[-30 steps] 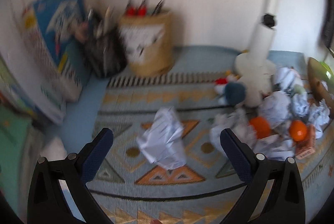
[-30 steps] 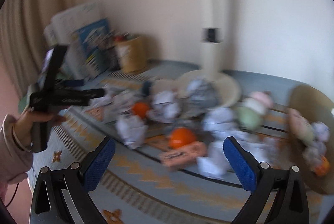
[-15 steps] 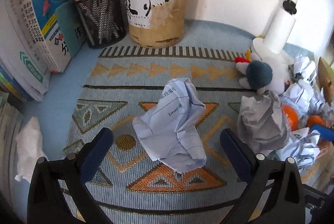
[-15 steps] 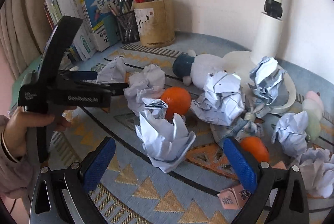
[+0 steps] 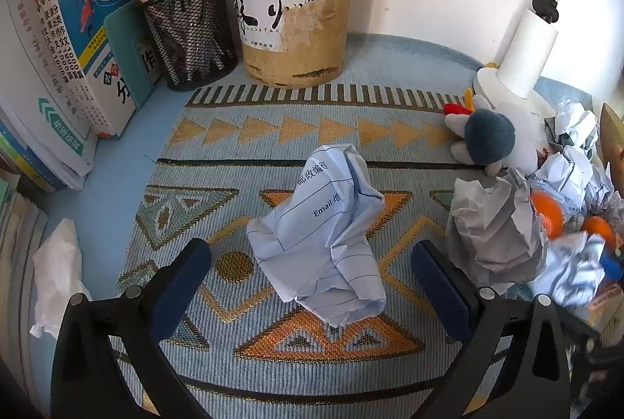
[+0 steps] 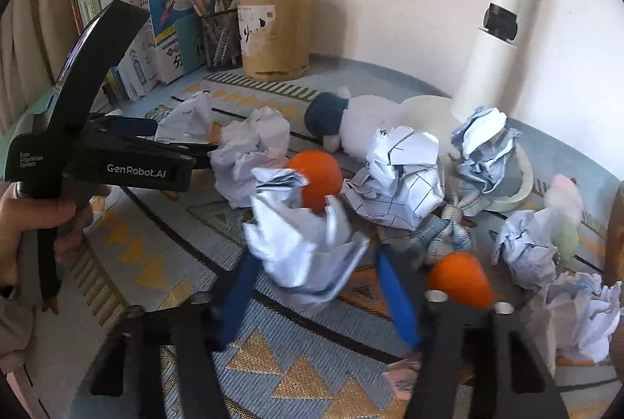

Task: Organize objects
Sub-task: 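Grasp a paper ball with the right tool while the left tool grasps a printed paper ball, then carry both paper balls with both tools over the amber bowl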

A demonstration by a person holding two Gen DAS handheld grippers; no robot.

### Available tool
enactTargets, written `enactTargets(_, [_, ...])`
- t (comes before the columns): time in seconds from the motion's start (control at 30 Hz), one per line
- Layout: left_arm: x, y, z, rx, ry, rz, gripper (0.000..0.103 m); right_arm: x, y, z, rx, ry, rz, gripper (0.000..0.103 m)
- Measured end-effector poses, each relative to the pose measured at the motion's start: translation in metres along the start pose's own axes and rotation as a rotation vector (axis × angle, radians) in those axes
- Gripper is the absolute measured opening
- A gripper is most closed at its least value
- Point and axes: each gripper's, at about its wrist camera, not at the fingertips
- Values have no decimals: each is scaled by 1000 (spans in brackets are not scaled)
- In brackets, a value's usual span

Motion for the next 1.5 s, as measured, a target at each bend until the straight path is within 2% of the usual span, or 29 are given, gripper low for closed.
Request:
enactTargets(0.03, [-4, 1, 0, -1, 0, -16, 84, -1, 1, 2, -12, 3, -4, 38])
enactTargets(0.07, [-10, 2, -2, 0, -8, -44, 47, -1, 2, 5, -26, 2, -6, 37])
enactTargets(0.17, [-20, 7, -4, -5, 43, -87, 48, -10, 4, 5, -39, -15, -44, 36])
enactTargets(0.27, [-31, 11, 0, -50, 40, -130, 48, -24, 4, -4, 10, -47, -105, 36])
enactTargets(0.4, [-46, 16, 2, -71, 39, -186, 48, -44, 11, -19, 75, -146, -194, 36])
enactTargets(0.43, [-37, 9, 12, -67, 35, -191, 48, -46, 12, -21, 82, -161, -202, 36])
enactTargets(0.5, [-27, -6, 15, -42, 12, -196, 48, -46, 13, -20, 80, -171, -204, 36])
enactTargets(0.73, [-31, -9, 1, 45, -12, -238, 48, -44, 16, -15, 61, -180, -205, 37])
enactTargets(1.13, [-34, -7, -2, 31, -36, -247, 48, -46, 18, -27, 114, -205, -212, 37])
enactTargets(1.5, [-31, -8, -1, 29, -54, -228, 48, -44, 18, -26, 111, -189, -213, 37])
Point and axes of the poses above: each gripper's, at about its wrist camera, not at the fingertips, and x roughly the way its jaws point, z to its left, y to its underside, and after that the axes turned 15 degrees about x, right-handed
